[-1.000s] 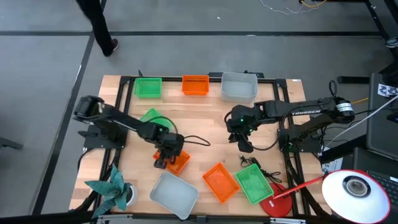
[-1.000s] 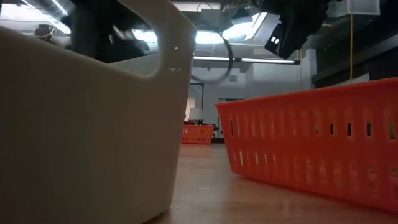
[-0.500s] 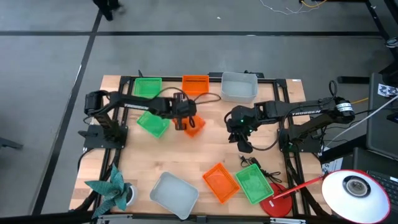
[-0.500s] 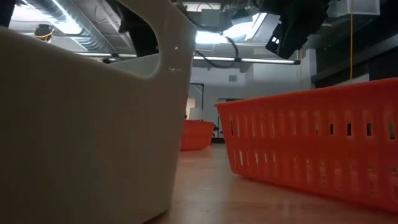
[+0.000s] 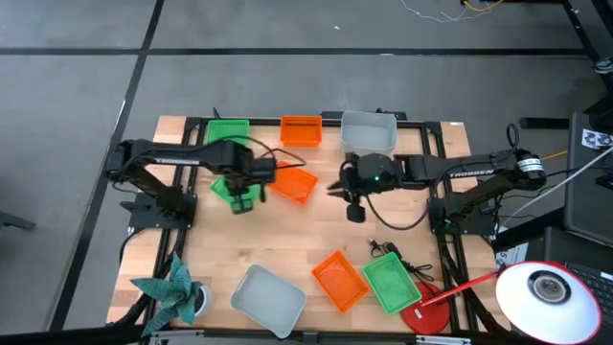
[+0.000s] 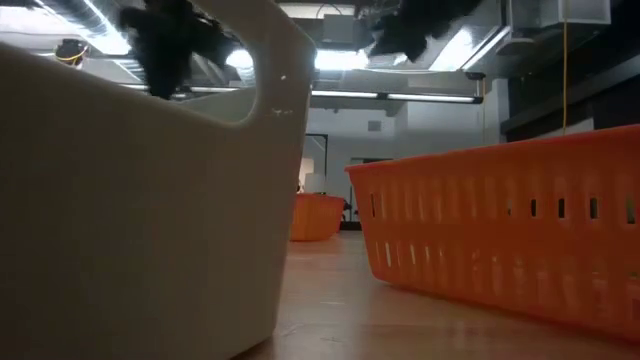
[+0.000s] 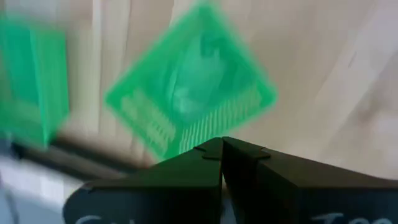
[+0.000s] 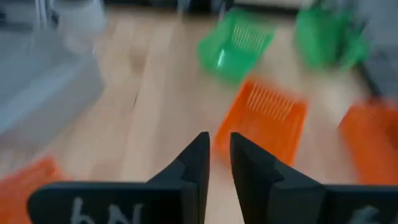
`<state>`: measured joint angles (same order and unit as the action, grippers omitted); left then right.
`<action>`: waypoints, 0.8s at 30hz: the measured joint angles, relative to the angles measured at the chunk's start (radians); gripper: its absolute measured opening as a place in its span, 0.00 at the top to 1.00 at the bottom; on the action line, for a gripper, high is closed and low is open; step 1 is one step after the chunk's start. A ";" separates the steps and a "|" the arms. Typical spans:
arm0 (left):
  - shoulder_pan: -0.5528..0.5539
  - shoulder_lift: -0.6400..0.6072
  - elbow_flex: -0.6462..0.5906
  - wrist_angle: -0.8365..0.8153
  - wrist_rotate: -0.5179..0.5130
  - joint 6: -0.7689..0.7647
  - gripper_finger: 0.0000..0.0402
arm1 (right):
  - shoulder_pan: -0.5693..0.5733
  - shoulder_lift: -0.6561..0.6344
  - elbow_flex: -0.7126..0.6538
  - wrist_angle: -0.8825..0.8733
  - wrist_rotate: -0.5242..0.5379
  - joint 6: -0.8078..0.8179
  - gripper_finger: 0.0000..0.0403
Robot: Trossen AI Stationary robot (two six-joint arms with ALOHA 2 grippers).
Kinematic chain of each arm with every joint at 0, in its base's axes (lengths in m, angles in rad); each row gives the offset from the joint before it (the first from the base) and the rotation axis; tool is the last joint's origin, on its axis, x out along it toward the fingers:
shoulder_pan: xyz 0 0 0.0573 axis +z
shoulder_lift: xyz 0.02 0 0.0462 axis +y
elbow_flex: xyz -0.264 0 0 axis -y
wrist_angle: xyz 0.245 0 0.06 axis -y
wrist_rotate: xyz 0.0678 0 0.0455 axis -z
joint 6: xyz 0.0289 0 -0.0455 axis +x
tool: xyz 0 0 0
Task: Stack baskets by color
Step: Stack the middle orange bin on top of the top orange bin
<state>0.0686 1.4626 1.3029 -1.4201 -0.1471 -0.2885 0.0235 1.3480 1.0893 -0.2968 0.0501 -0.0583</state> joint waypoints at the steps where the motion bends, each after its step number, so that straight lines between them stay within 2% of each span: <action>1: -0.011 -0.020 -0.011 -0.027 0.000 -0.031 1.00 | 0.000 0.003 0.000 0.052 0.015 -0.004 0.84; 4: -0.053 -0.101 -0.074 -0.035 -0.001 -0.120 1.00 | -0.014 0.011 0.000 0.149 0.052 -0.005 0.84; 7: -0.105 -0.202 -0.152 0.000 -0.010 -0.227 1.00 | -0.046 0.037 0.017 0.156 0.064 -0.042 0.84; 10: -0.160 -0.291 -0.230 0.078 -0.073 -0.328 1.00 | -0.073 0.086 0.068 0.153 0.060 -0.082 0.82; 13: -0.206 -0.373 -0.307 0.130 -0.123 -0.400 1.00 | -0.089 0.154 0.138 0.154 0.054 -0.105 0.75; 19: -0.257 -0.486 -0.444 0.287 -0.141 -0.414 1.00 | -0.113 0.295 0.266 0.152 0.055 -0.099 0.57; 24: -0.284 -0.568 -0.559 0.419 -0.171 -0.411 1.00 | -0.128 0.401 0.299 0.145 0.054 -0.073 0.51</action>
<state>-0.2150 0.8944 0.7440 -1.0015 -0.3179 -0.6996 -0.1048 1.7492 1.3880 -0.1521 0.1045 -0.1317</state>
